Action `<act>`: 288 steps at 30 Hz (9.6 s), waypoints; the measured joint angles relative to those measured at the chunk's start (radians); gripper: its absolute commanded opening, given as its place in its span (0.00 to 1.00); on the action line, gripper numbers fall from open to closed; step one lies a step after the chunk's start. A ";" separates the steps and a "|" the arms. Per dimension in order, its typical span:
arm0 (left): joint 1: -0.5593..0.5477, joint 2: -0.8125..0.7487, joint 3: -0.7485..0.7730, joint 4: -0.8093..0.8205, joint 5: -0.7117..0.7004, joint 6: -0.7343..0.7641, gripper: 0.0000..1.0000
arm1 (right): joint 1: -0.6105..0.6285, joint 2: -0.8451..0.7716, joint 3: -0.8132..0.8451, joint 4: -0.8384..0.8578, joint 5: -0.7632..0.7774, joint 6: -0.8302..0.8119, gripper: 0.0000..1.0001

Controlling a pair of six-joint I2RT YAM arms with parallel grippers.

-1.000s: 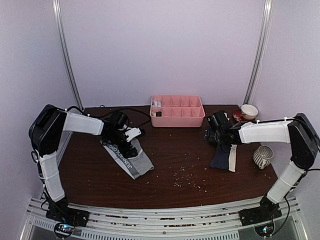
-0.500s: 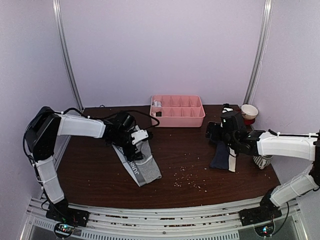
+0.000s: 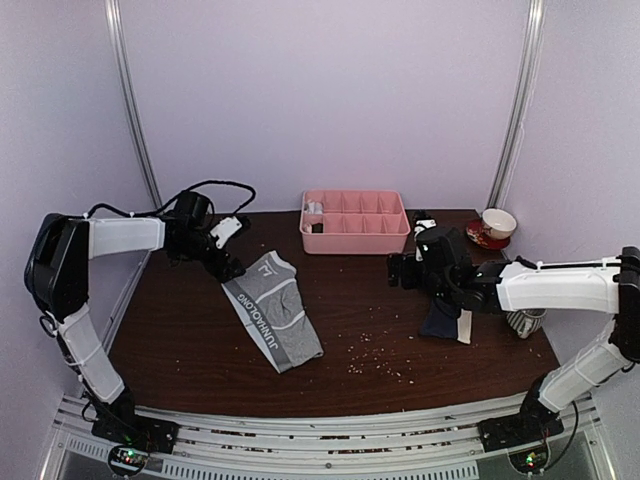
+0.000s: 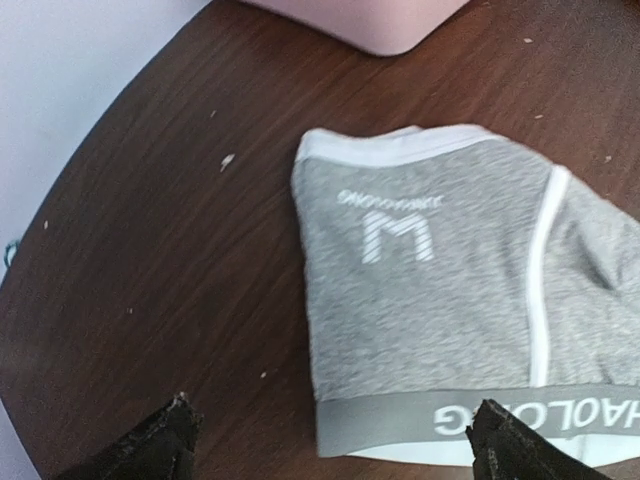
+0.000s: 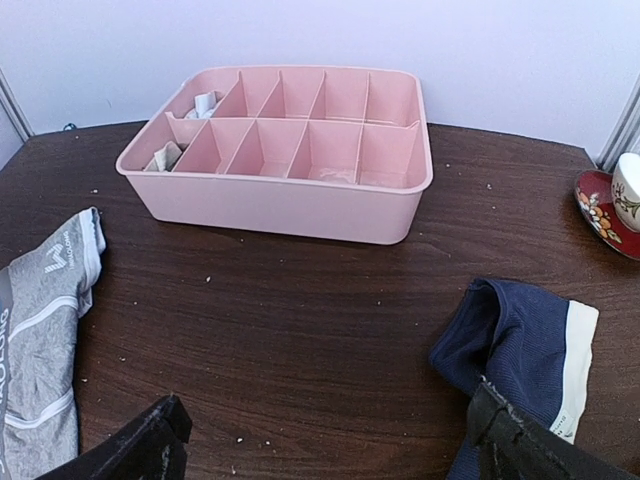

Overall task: Roll the underwear
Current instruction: Pick up the underwear from the center of the board, then flatten out the underwear at the center of the board.

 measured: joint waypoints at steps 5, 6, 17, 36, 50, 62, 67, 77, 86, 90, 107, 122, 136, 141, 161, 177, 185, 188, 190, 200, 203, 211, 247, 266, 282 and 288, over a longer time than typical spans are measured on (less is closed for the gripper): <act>0.085 0.093 0.058 -0.045 0.051 -0.026 0.93 | 0.011 0.027 0.017 -0.009 0.009 -0.013 1.00; 0.090 0.116 0.080 -0.056 0.062 -0.032 0.91 | 0.014 0.035 0.021 -0.013 0.012 -0.014 1.00; 0.177 0.261 0.218 -0.156 0.217 -0.086 0.74 | 0.069 0.084 0.064 -0.041 0.074 -0.037 1.00; 0.188 0.277 0.142 -0.179 0.270 -0.104 0.39 | 0.134 0.111 0.092 -0.060 0.218 -0.046 1.00; 0.187 0.293 0.140 -0.193 0.330 -0.092 0.00 | 0.147 0.146 0.116 -0.067 0.259 -0.061 1.00; 0.090 0.269 0.252 -0.239 0.226 -0.057 0.00 | 0.153 0.150 0.124 -0.082 0.262 -0.063 1.00; -0.107 0.185 0.277 -0.231 0.080 0.018 0.00 | 0.153 0.147 0.124 -0.081 0.260 -0.065 1.00; -0.418 -0.301 -0.138 -0.039 -0.046 0.250 0.00 | 0.153 0.050 0.073 -0.024 0.156 -0.130 1.00; -0.397 -0.540 -0.452 0.122 -0.039 0.406 0.00 | 0.246 0.030 0.052 0.068 -0.084 -0.283 1.00; -0.397 -0.573 -0.515 0.192 -0.039 0.420 0.00 | 0.320 0.051 0.052 0.095 -0.118 -0.363 1.00; -0.397 -0.705 -0.724 0.466 -0.040 0.436 0.00 | 0.393 0.103 -0.013 0.246 -0.182 -0.714 1.00; -0.397 -0.692 -0.739 0.534 -0.059 0.415 0.00 | 0.403 0.403 0.085 0.401 -0.068 -0.926 1.00; -0.392 -0.671 -0.737 0.544 -0.050 0.382 0.00 | 0.529 0.845 0.211 1.062 0.285 -1.112 1.00; -0.386 -0.671 -0.736 0.544 -0.044 0.377 0.00 | 0.522 0.937 0.336 1.183 0.401 -1.200 1.00; -0.369 -0.674 -0.732 0.543 -0.023 0.362 0.00 | 0.464 0.917 0.293 1.268 0.568 -1.252 0.75; -0.361 -0.674 -0.731 0.543 -0.019 0.359 0.00 | 0.443 0.818 0.289 0.967 0.401 -1.037 0.48; -0.355 -0.674 -0.729 0.543 -0.019 0.356 0.00 | 0.436 0.775 0.221 0.920 0.386 -1.009 0.55; -0.354 -0.671 -0.726 0.542 -0.019 0.355 0.00 | 0.431 0.734 0.191 0.905 0.384 -1.001 0.56; -0.352 -0.669 -0.724 0.542 -0.019 0.354 0.00 | 0.431 0.703 0.175 0.901 0.376 -0.996 0.52; -0.349 -0.663 -0.715 0.540 -0.018 0.352 0.00 | 0.432 0.647 0.138 0.850 0.272 -0.971 0.12; -0.349 -0.655 -0.714 0.539 -0.014 0.352 0.00 | 0.431 0.633 0.123 0.812 0.238 -0.953 0.00; -0.344 -0.649 -0.705 0.514 -0.003 0.353 0.00 | 0.431 0.549 0.105 0.713 0.181 -0.929 0.00; -0.359 -1.092 -0.328 -0.288 0.435 0.578 0.00 | 0.698 0.109 0.682 -0.741 -0.176 -0.756 0.00; -0.363 -0.855 -0.291 -0.080 0.266 0.414 0.00 | 0.412 0.190 0.761 -0.655 -0.157 -0.801 0.00; -0.345 -0.669 -0.262 0.170 0.026 0.387 0.00 | 0.315 0.309 0.849 -0.614 -0.181 -0.912 0.00; -0.346 -0.900 -0.288 0.108 0.126 0.428 0.00 | 0.473 0.137 0.803 -0.651 -0.175 -0.921 0.00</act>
